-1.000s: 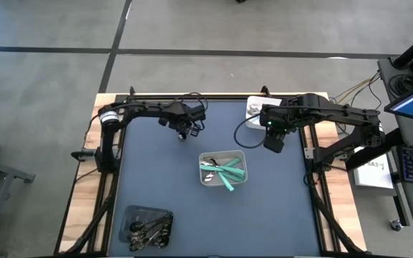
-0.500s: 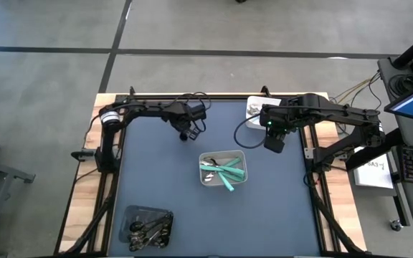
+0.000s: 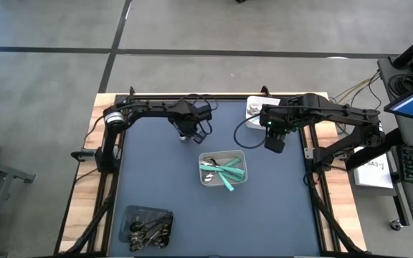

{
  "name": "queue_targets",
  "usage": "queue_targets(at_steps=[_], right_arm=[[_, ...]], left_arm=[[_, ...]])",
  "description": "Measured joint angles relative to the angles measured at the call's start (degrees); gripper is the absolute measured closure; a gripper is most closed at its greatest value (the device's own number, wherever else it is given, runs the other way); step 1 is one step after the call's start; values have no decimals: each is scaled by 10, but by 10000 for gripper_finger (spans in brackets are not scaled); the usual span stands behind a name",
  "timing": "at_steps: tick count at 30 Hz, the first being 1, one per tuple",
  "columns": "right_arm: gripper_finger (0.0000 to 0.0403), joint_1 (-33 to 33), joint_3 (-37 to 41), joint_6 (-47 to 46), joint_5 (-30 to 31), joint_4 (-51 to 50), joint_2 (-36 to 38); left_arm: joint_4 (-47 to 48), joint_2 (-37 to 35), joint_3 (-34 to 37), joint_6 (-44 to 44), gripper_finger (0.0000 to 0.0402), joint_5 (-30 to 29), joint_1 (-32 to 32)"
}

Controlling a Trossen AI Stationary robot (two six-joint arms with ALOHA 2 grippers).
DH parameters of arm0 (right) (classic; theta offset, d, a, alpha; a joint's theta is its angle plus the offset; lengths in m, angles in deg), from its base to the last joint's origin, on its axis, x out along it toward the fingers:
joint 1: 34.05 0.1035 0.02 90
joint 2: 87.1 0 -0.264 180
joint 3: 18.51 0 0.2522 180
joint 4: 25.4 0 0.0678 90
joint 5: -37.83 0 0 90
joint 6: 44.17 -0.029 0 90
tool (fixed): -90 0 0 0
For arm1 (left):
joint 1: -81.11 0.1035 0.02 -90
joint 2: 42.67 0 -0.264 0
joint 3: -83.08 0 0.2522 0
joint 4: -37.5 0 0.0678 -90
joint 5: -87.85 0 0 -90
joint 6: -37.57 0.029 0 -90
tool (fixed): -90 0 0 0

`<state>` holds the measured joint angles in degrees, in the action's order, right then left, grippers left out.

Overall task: Sort silverware by color (type)
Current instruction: Put the black spoon into the black bin

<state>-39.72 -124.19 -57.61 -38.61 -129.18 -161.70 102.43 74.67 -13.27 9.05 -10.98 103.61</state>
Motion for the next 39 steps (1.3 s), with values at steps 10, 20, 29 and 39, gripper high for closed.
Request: queue_targets(at_steps=[10, 20, 29, 39], right_arm=[[294, 0, 0, 0, 0, 0, 0], [294, 0, 0, -25, 0, 0, 0], [294, 0, 0, -60, 0, 0, 0], [294, 0, 0, -87, 0, 1, 0]], left_arm=[[75, -2, -19, 227, 325, 13, -15], [117, -3, -1, 438, 279, 9, -14], [109, -5, -1, 551, 278, 6, -14], [102, -9, -1, 612, 279, 4, 7]])
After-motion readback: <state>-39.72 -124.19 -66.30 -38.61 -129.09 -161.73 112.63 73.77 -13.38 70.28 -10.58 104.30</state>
